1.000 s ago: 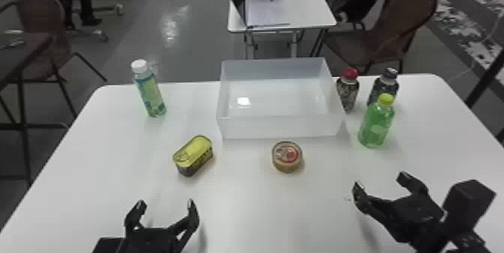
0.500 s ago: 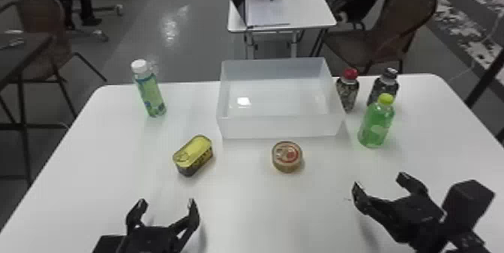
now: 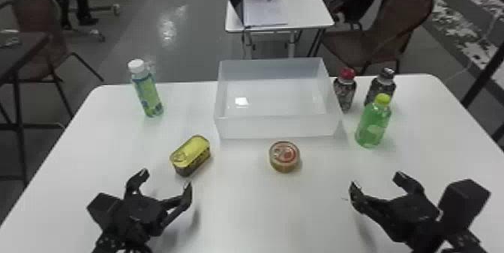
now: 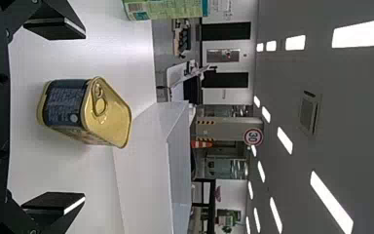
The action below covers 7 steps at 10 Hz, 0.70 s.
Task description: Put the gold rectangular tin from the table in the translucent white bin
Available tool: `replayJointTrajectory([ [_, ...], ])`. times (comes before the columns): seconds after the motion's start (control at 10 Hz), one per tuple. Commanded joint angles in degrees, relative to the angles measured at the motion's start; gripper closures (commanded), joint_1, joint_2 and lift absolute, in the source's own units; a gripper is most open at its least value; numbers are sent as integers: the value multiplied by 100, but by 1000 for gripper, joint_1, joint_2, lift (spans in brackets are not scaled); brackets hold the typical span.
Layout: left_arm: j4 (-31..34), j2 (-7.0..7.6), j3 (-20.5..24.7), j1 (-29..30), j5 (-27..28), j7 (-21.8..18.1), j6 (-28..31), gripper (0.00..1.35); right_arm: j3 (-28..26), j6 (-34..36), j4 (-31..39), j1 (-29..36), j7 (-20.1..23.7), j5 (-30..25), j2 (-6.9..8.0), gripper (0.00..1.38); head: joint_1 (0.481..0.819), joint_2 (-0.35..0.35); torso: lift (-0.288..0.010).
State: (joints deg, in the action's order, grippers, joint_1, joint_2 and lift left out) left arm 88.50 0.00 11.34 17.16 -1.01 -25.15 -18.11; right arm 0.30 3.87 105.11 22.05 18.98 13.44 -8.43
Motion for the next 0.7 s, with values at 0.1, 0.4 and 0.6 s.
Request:
replayJointTrajectory([
  [0.1,-404,-15,633,-591,531,-579,141,128,32,0,-26,-43,0,1,9,101,695,95,-127],
  [0.4,-949,185,158,-1163,356,-869,299,133,49,0,-44,-87,0,1,26,102,695,108,-127],
  [0.6,-993,97,184,-1321,575,-1045,361,133,76,0,-79,-139,0,1,26,102,695,73,-127],
])
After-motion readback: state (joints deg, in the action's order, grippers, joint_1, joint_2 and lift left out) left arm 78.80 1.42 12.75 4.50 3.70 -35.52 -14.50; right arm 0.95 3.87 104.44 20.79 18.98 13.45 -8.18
